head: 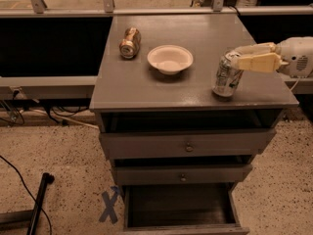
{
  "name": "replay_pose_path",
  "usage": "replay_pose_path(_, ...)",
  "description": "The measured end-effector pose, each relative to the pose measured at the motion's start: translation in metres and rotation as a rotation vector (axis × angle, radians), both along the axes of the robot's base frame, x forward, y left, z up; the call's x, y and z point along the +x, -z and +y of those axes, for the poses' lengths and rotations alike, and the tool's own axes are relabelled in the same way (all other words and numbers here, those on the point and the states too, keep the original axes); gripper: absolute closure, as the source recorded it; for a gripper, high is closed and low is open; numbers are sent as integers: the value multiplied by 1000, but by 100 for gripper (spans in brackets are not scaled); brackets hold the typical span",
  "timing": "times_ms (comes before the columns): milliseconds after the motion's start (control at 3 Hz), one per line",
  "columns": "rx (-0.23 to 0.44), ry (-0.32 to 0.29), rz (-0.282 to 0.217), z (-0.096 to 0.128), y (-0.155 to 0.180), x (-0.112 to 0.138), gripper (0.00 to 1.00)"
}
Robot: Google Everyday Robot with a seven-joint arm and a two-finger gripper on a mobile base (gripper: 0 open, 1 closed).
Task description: Pick 7up can from bottom drawer and place on counter
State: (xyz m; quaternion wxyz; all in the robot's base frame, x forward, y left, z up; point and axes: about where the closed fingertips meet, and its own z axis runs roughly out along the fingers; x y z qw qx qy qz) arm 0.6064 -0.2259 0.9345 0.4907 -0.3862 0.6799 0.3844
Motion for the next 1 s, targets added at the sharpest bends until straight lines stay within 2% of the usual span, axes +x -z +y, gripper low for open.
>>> replay_pose_path(667,2,-9,1,6,0,2,14)
replay_pose_path(1000,3,-14,1,9,1,3,0)
